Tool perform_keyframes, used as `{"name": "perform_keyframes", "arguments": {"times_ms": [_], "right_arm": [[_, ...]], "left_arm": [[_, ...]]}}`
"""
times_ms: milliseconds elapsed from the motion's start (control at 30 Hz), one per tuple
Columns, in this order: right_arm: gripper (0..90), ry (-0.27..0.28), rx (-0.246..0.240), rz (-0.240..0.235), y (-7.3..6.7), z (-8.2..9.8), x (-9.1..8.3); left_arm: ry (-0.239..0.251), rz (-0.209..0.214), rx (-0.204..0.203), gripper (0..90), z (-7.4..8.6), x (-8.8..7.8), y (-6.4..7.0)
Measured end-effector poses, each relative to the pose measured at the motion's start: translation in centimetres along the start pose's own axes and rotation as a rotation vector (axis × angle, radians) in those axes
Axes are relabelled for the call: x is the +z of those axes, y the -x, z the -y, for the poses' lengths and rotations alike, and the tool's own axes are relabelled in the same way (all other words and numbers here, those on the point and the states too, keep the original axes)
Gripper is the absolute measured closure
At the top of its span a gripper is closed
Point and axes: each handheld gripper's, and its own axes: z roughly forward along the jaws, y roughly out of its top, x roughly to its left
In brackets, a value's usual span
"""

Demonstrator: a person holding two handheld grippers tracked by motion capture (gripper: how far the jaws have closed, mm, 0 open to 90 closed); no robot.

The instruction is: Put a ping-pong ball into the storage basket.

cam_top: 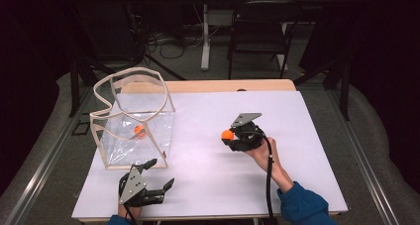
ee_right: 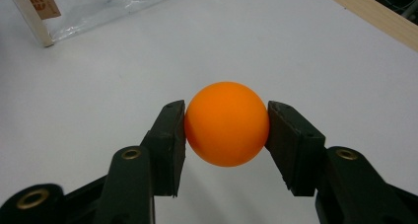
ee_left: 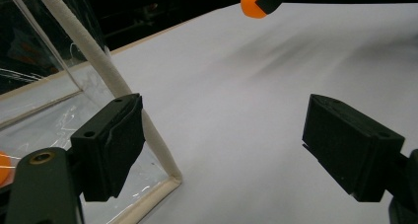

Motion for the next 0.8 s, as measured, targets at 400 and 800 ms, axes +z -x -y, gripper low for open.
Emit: {"name": "perform_keyframes", "arguments": {"times_ms": [400,800], "right_arm": [[50.7,0.018,-0.015,-0.012,-0.5,-0.8,0.1],[50.7,0.035,-0.028,-0.016,-0.8,-1.7,0.1]], "left_arm": [[0.001,-0.001,-0.005,16.0,0.0,0.1,-0.1],[0.005,-0.002,-0.005,16.0,0.0,0.0,-0.1]]}}
